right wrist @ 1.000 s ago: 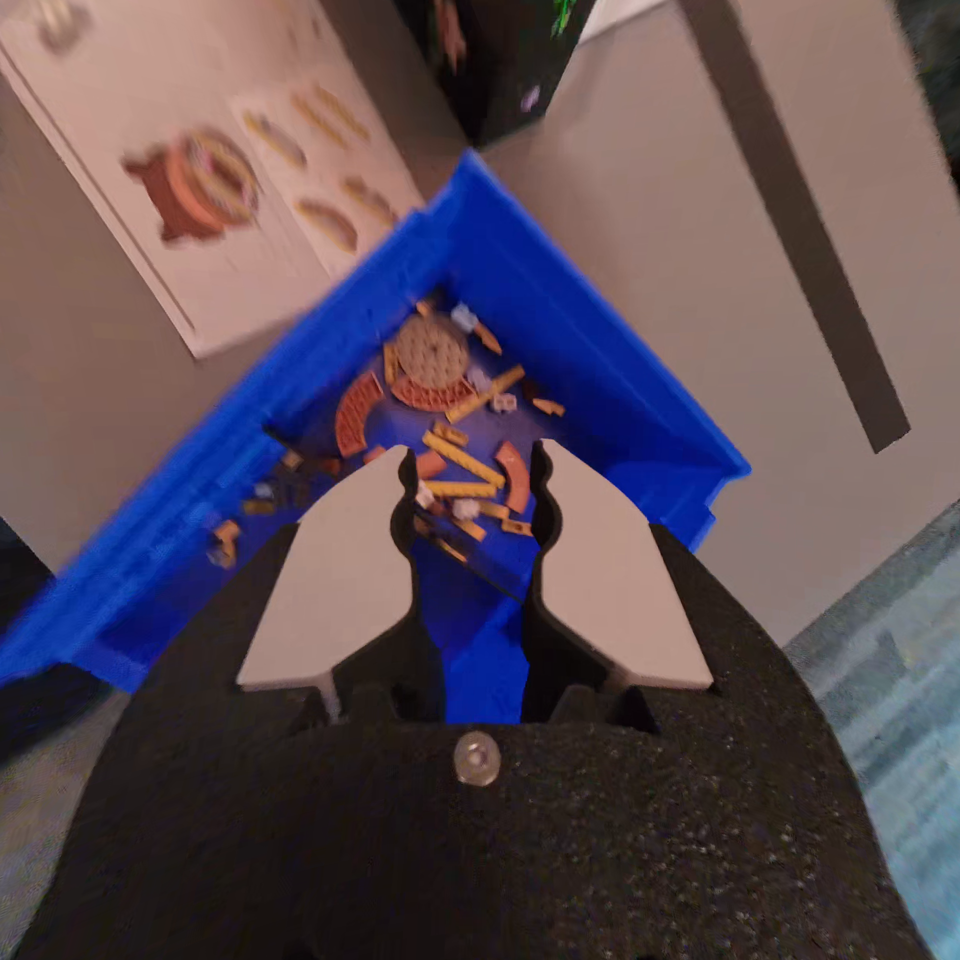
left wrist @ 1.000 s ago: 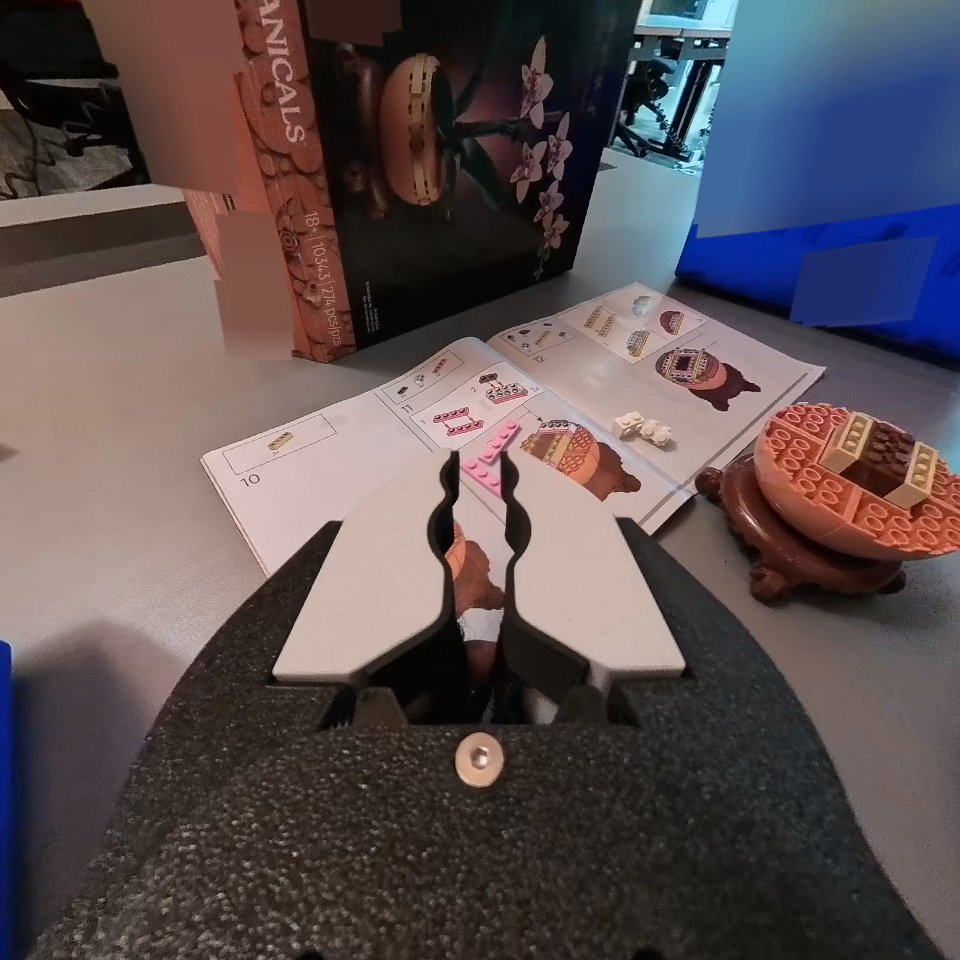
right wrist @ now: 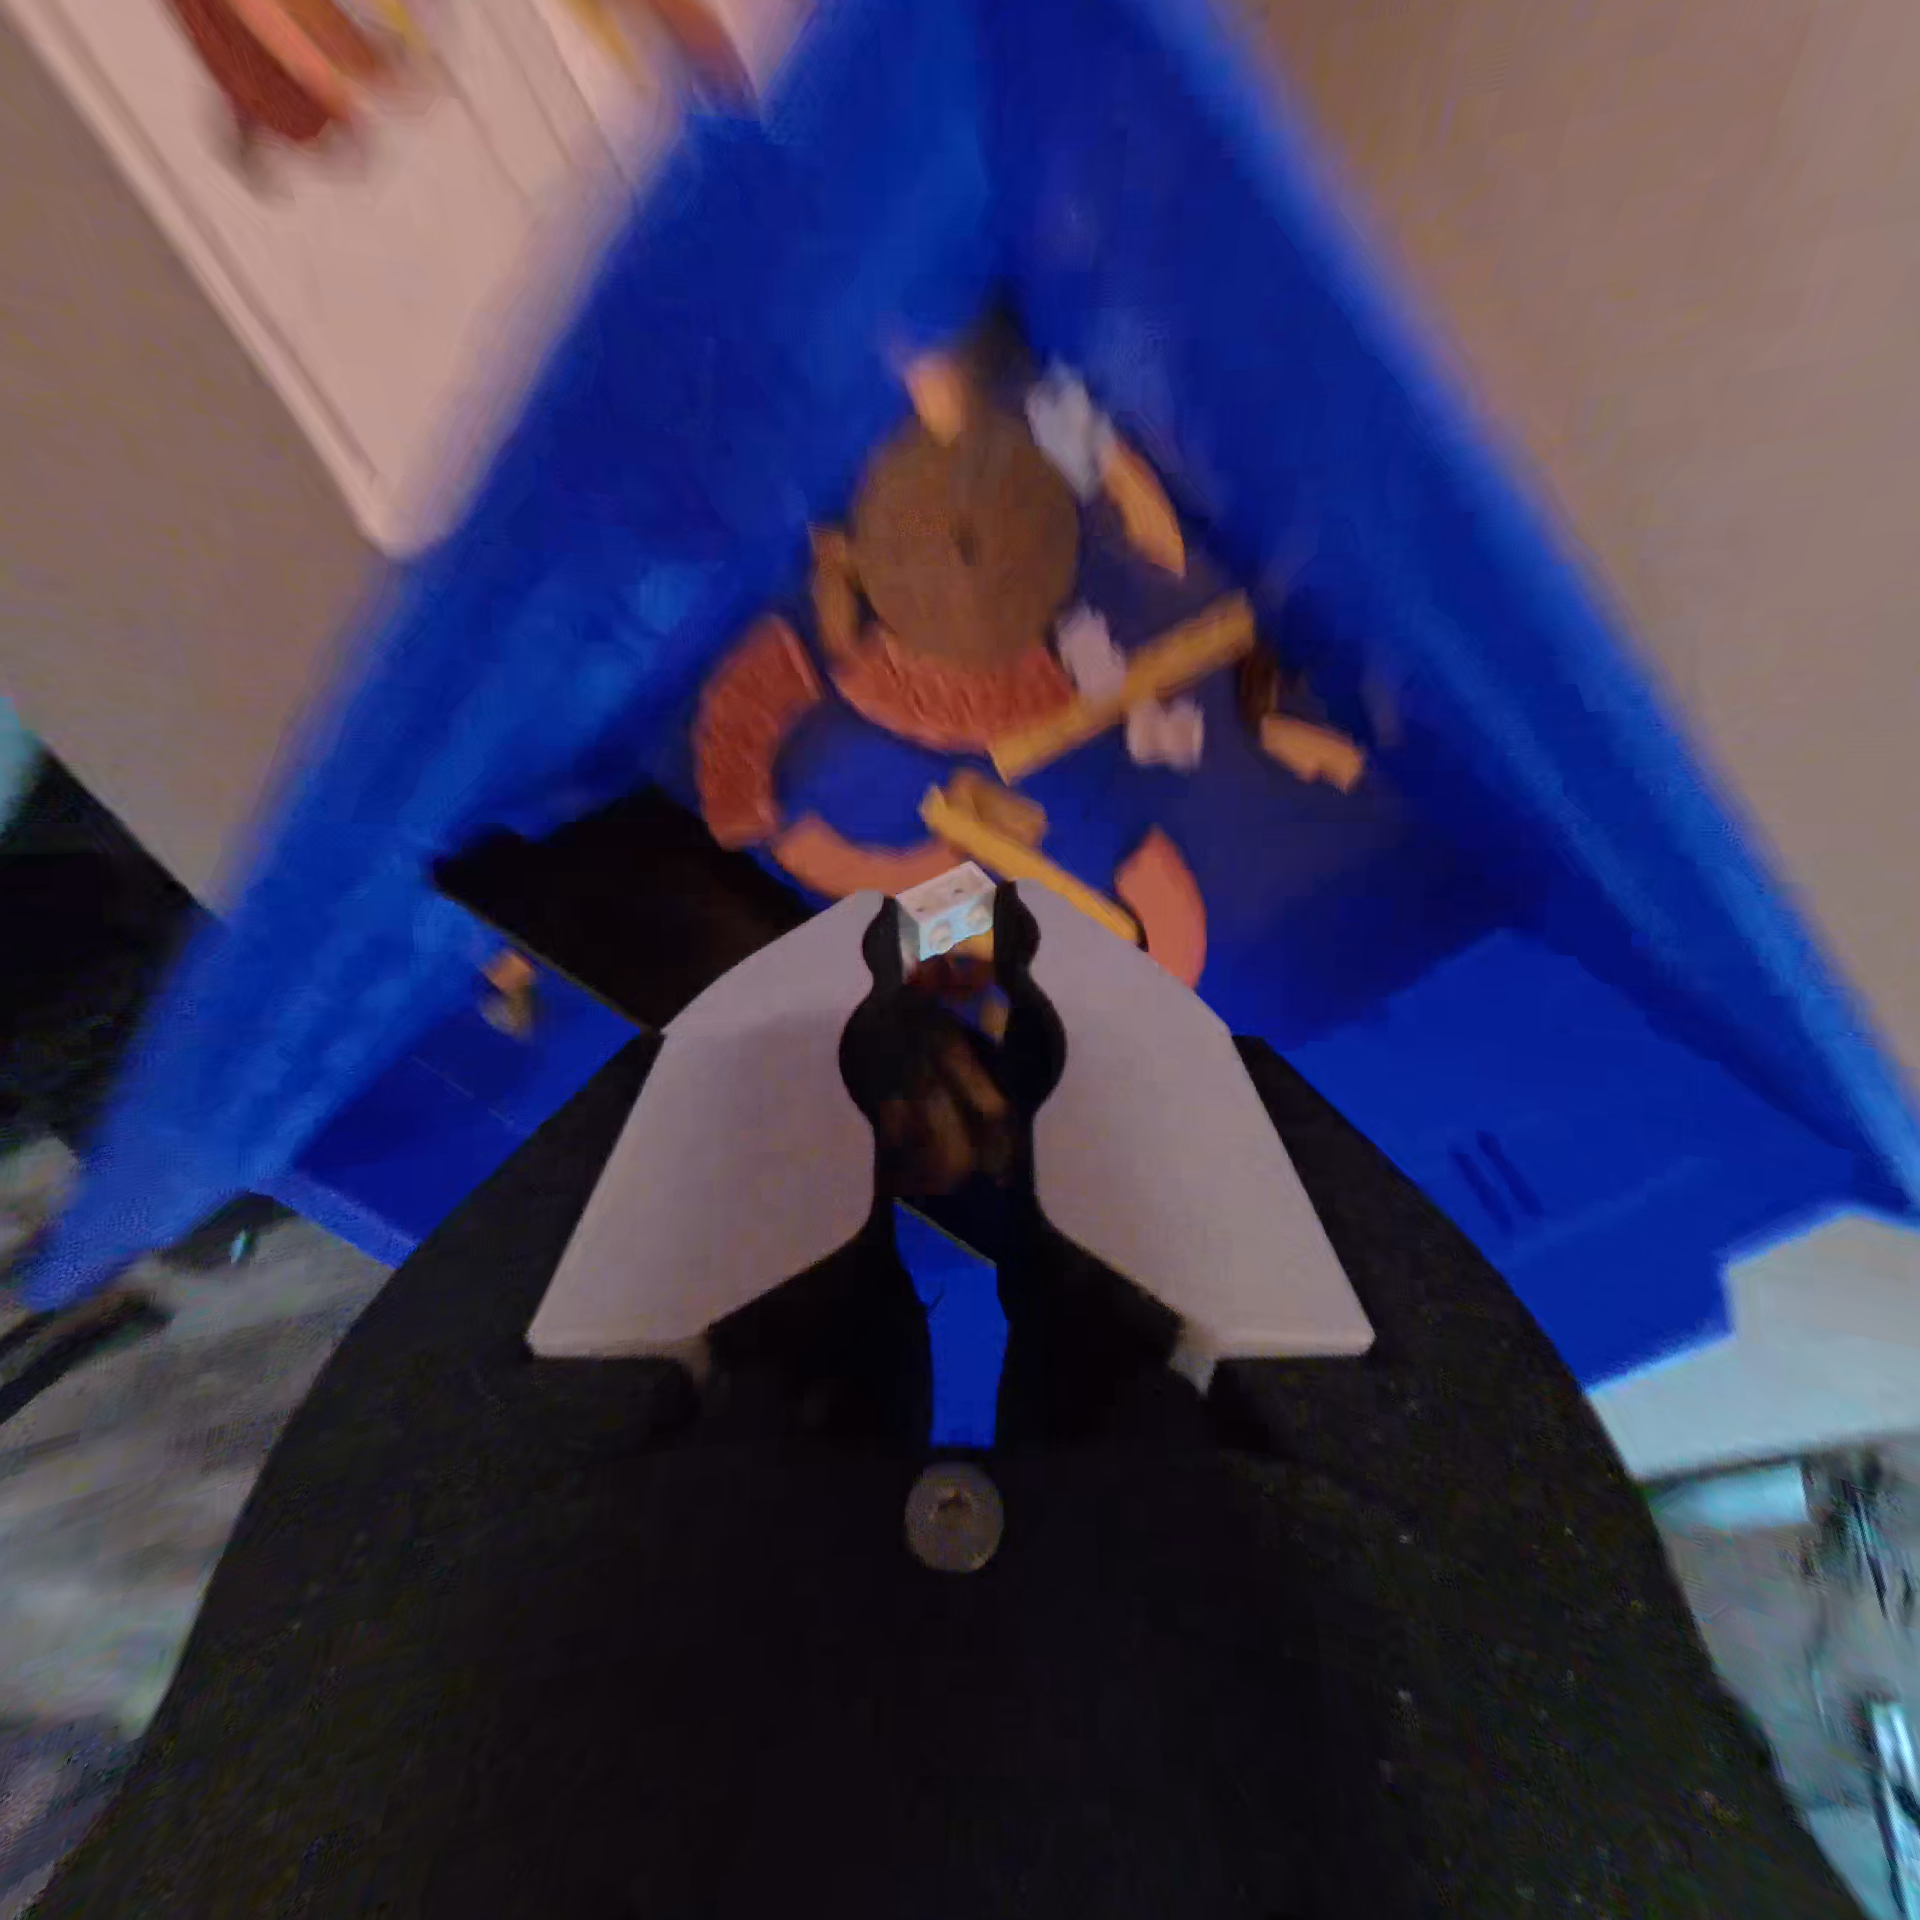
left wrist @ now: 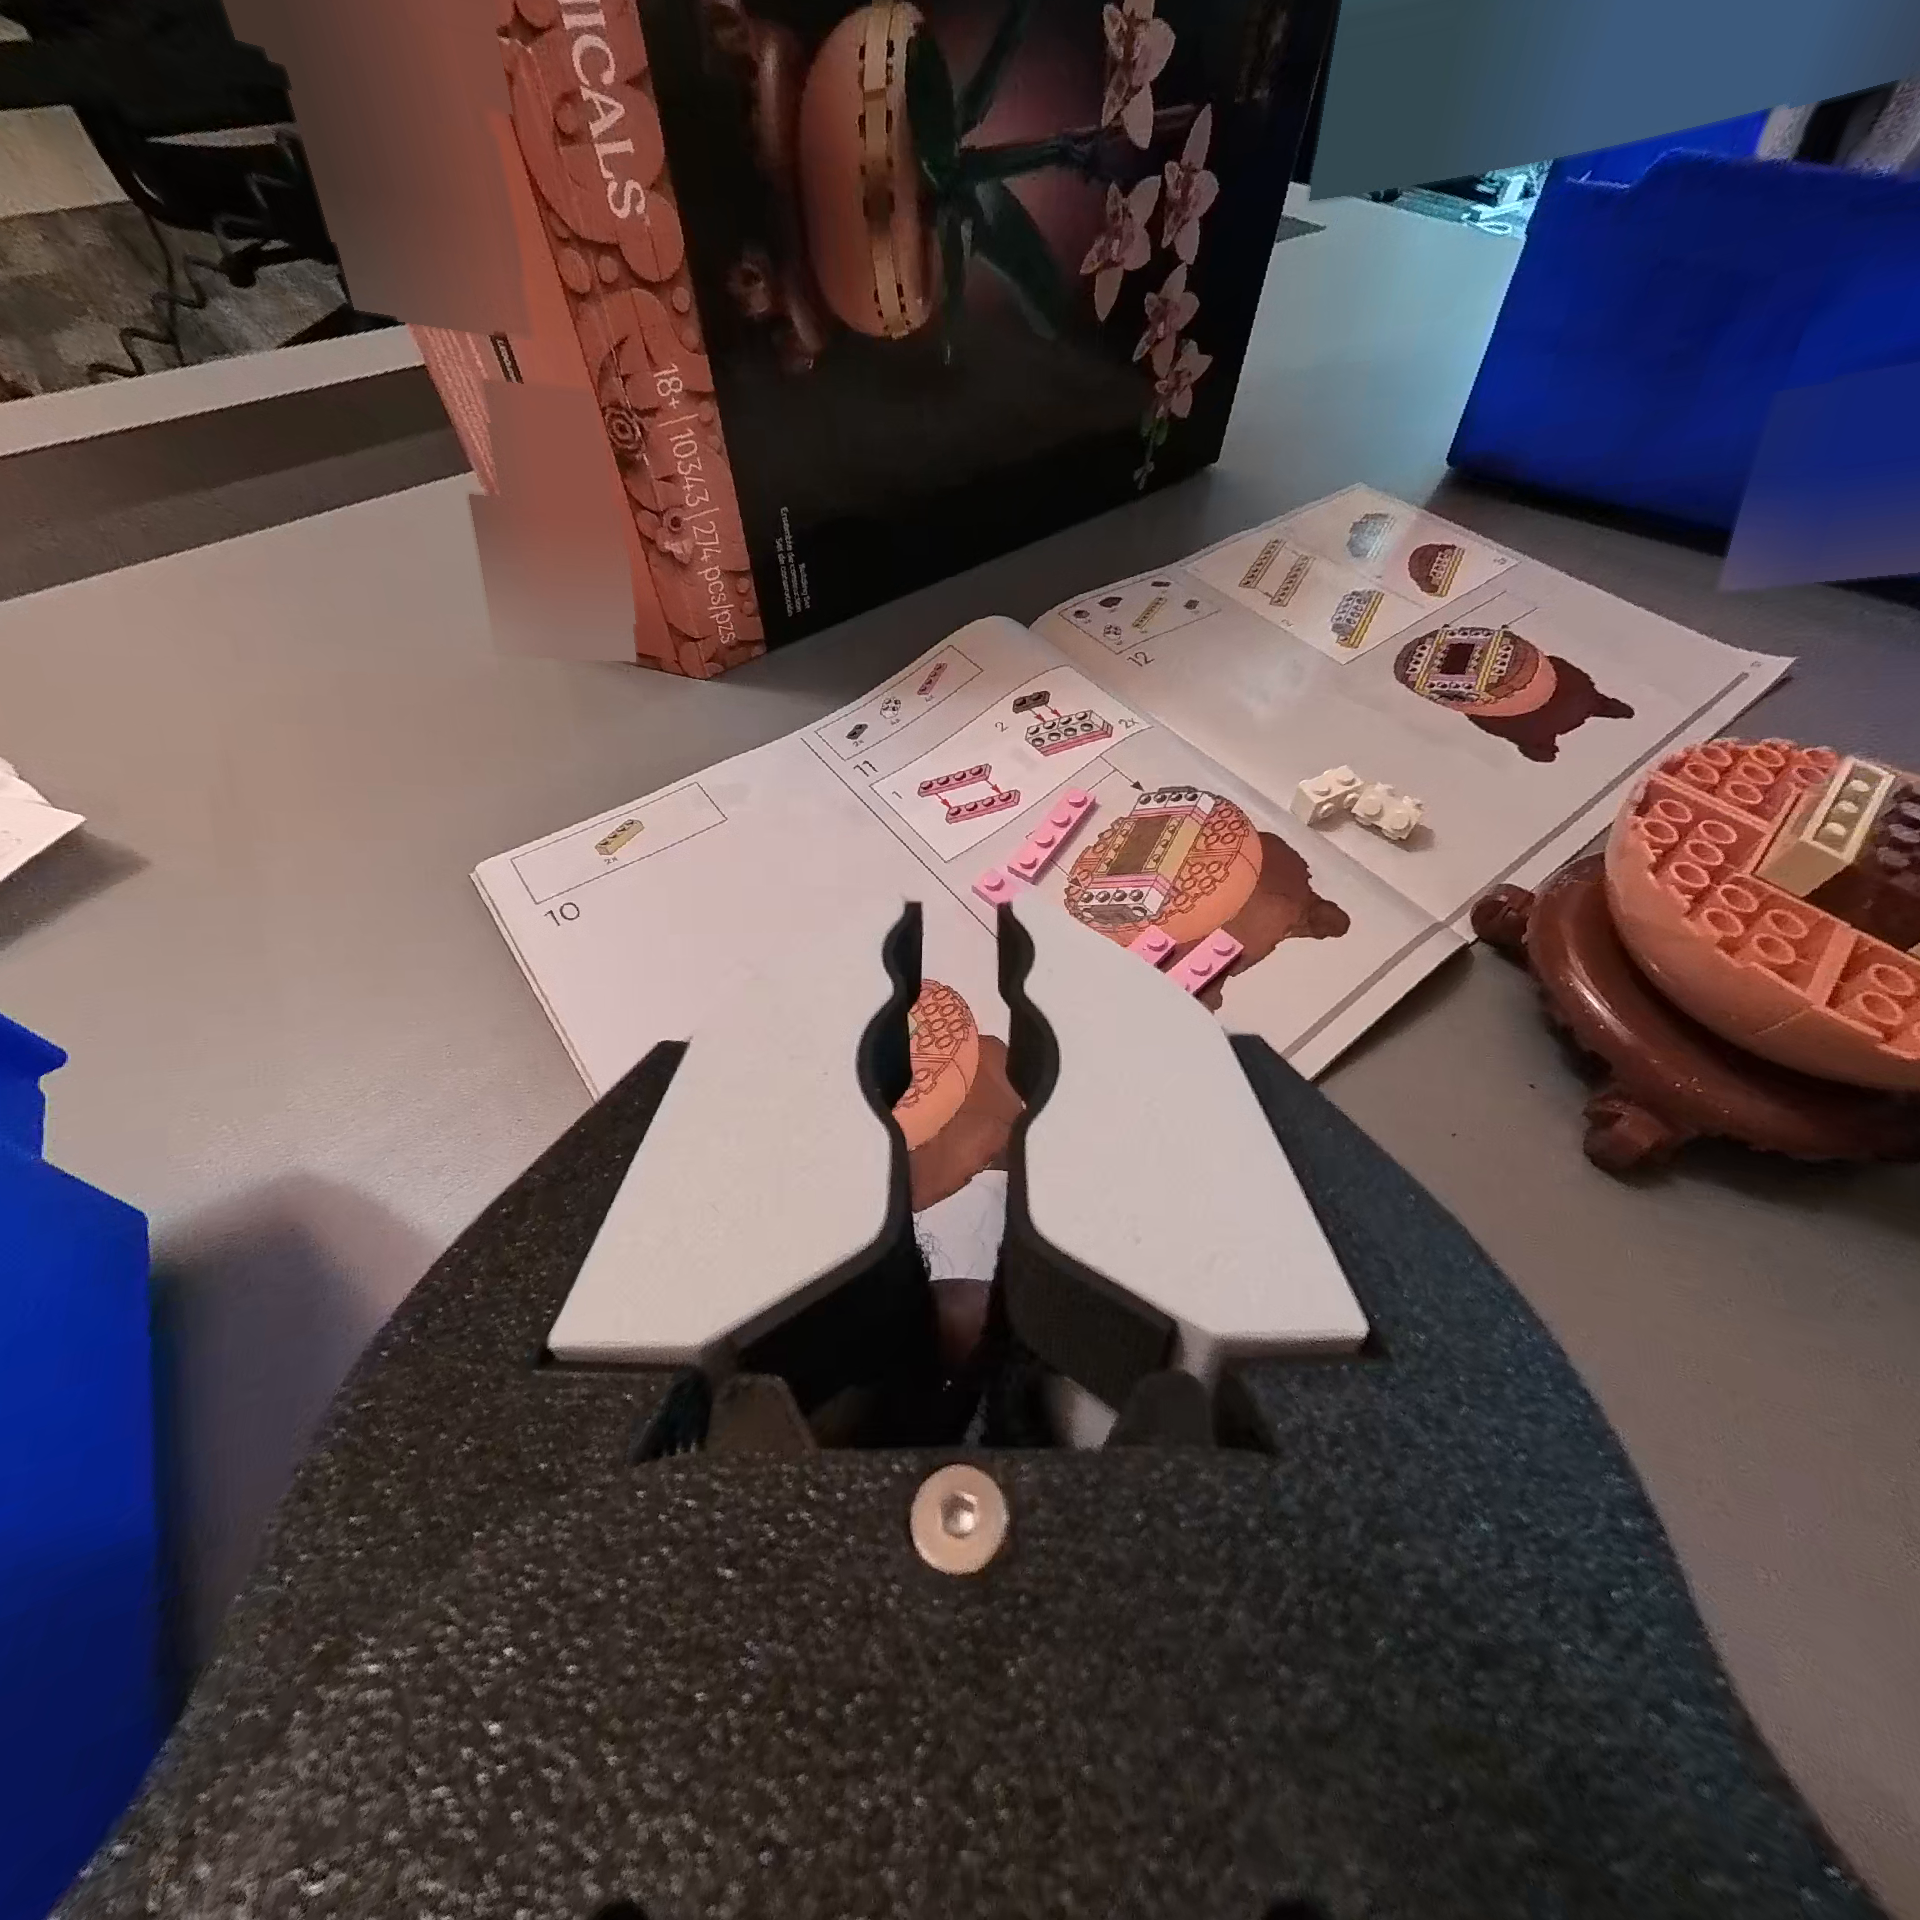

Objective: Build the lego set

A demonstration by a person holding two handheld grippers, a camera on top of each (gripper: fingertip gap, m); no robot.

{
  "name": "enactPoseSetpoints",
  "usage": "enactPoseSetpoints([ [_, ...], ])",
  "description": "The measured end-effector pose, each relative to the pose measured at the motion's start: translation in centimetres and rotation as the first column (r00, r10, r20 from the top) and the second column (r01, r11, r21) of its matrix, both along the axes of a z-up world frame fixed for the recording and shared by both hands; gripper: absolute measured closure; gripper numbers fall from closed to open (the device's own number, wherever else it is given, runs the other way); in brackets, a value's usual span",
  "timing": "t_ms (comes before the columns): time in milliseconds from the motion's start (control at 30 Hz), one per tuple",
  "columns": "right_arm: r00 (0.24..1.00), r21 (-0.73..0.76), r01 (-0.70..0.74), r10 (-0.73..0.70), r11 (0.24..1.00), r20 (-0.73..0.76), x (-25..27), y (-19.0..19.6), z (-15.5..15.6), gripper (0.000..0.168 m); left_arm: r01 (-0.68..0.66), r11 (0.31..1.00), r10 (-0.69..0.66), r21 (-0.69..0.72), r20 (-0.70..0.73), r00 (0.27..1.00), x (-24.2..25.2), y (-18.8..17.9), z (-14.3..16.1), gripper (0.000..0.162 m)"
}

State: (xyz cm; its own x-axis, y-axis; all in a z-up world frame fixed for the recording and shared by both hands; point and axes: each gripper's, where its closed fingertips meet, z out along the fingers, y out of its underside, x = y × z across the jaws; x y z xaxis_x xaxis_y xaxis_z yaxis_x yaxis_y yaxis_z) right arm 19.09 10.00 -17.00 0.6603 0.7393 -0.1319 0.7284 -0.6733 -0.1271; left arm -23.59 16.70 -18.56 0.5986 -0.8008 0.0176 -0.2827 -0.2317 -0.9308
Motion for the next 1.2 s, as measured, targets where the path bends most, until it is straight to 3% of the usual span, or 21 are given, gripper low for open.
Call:
enactPoseSetpoints([
  [67,0.988,0.15,-0.031,0.053,0.988,-0.147,-4.8,1.8,3.4,0.151,0.0,1.0,0.0,-0.014,-0.005,1.0,0.0,0.1,-0.2,0.149],
  [200,0.885,0.384,-0.185,0.323,0.904,-0.335,-16.7,3.4,8.1,0.152,0.001,1.0,-0.001,-0.013,-0.004,1.0,0.0,0.1,-0.2,0.149],
  [267,0.84,0.416,-0.268,0.423,0.869,-0.34,-21.8,3.7,7.4,0.151,0.016,1.0,-0.016,-0.006,0.003,1.0,0.1,-0.1,0.0,0.149],
  [400,0.81,0.326,-0.415,0.508,0.849,-0.293,-28.3,4.0,2.3,0.151,0.031,1.0,-0.031,0.003,0.023,0.999,0.2,-0.3,0.3,0.15],
  [567,0.829,0.232,-0.477,0.522,0.848,-0.2,-30.1,5.2,-3.1,0.151,0.057,0.998,-0.059,0.035,0.057,0.997,0.2,-0.8,0.9,0.15],
  [833,0.844,0.151,-0.447,0.472,0.882,-0.255,-30.9,5.1,-5.2,0.151,0.061,0.997,-0.067,0.053,0.13,0.989,-0.2,-1.0,1.8,0.15],
  [1067,0.848,0.16,-0.411,0.441,0.897,-0.294,-30.9,4.7,-4.4,0.142,0.065,0.997,-0.073,0.052,0.164,0.984,-0.4,-1.0,2.1,0.15],
  [1200,0.842,0.261,-0.36,0.432,0.896,-0.322,-30.4,5.2,-1.1,0.139,0.063,0.997,-0.07,0.053,0.157,0.985,-0.4,-1.0,2.1,0.15],
])
